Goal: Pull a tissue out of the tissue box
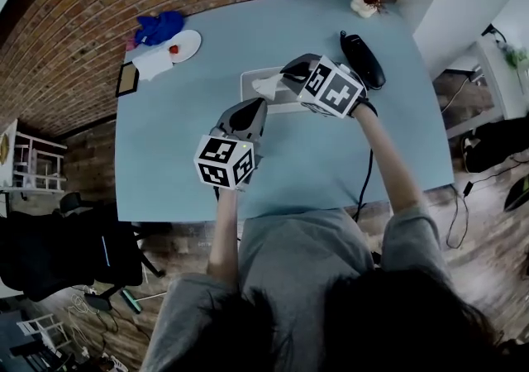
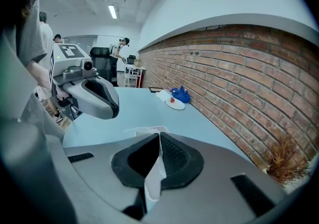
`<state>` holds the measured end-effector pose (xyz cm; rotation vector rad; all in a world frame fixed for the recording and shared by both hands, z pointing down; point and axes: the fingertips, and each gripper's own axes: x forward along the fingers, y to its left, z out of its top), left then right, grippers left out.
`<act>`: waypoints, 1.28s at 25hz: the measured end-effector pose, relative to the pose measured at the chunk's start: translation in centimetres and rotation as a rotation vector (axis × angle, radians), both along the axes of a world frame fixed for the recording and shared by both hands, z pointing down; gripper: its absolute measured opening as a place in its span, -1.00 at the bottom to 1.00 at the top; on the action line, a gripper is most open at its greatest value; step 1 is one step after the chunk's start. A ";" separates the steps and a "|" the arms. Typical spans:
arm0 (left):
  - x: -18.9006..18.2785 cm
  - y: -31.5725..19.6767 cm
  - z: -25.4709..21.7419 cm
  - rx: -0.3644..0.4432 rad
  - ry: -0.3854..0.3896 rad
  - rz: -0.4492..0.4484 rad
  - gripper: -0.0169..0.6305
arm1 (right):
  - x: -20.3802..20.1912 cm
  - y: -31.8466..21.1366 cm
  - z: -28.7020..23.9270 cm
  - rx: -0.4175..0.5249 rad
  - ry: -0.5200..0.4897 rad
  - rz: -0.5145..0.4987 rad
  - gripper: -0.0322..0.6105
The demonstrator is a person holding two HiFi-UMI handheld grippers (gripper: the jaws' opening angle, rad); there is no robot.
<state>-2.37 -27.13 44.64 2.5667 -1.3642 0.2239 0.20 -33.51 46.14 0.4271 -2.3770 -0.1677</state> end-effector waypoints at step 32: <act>-0.1 4.5 -5.0 0.182 0.041 -0.042 -0.94 | 3.1 5.8 -7.3 0.073 -0.614 0.229 -0.90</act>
